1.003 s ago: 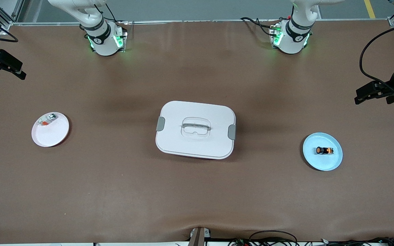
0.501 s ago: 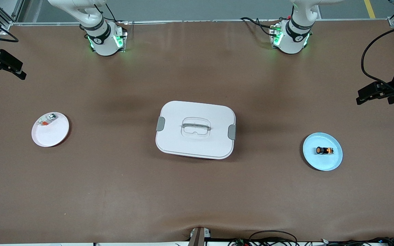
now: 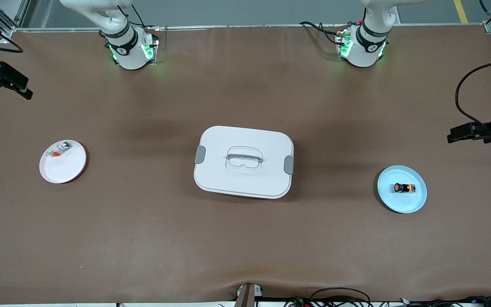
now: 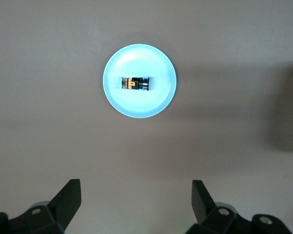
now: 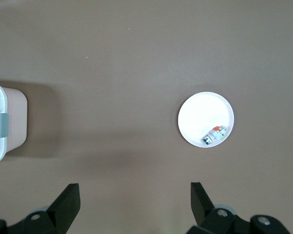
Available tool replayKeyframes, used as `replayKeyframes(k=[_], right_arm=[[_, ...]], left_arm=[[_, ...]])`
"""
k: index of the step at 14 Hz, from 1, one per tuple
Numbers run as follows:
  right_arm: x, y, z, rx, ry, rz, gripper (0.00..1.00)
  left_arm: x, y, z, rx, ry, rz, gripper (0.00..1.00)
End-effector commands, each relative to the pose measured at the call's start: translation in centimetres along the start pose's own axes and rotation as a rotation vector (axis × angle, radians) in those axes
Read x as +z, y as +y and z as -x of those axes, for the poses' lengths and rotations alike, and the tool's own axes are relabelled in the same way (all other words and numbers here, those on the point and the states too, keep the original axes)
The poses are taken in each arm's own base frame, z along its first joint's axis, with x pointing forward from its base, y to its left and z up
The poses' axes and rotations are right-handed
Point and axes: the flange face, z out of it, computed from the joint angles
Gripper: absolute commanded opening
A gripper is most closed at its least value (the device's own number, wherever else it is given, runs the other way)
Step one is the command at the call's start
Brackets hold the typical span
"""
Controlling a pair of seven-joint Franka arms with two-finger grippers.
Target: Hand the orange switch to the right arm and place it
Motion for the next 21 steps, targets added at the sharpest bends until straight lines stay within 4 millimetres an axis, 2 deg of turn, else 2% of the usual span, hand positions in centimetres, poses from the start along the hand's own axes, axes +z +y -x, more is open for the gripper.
replayKeyframes(k=[1, 3, 8, 11, 17, 21], right_arm=[[-0.3, 0.0, 0.7, -0.008, 0.016, 0.018, 1.00], [-0.3, 0.0, 0.7, -0.007, 0.017, 0.018, 1.00], [-0.4, 0.0, 0.7, -0.008, 0.020, 0.018, 1.00], [-0.3, -0.1, 0.6, -0.009, 0.022, 0.018, 1.00], [0.0, -0.2, 0.7, -0.013, 0.016, 0.018, 1.00], [0.1, -0.2, 0.8, -0.010, 0.014, 0.018, 1.00]], left_arm=[[3.9, -0.8, -1.0, 0.051, 0.015, 0.022, 1.00], [7.2, -1.7, -1.7, 0.056, 0.030, 0.022, 1.00], [13.7, -2.8, -4.4, 0.147, 0.011, 0.028, 1.00], [18.5, -2.9, -6.3, 0.151, 0.013, 0.026, 1.00], [25.0, -3.4, -8.0, 0.162, -0.004, 0.024, 1.00], [28.0, -4.2, -8.5, 0.148, -0.007, 0.033, 1.00]])
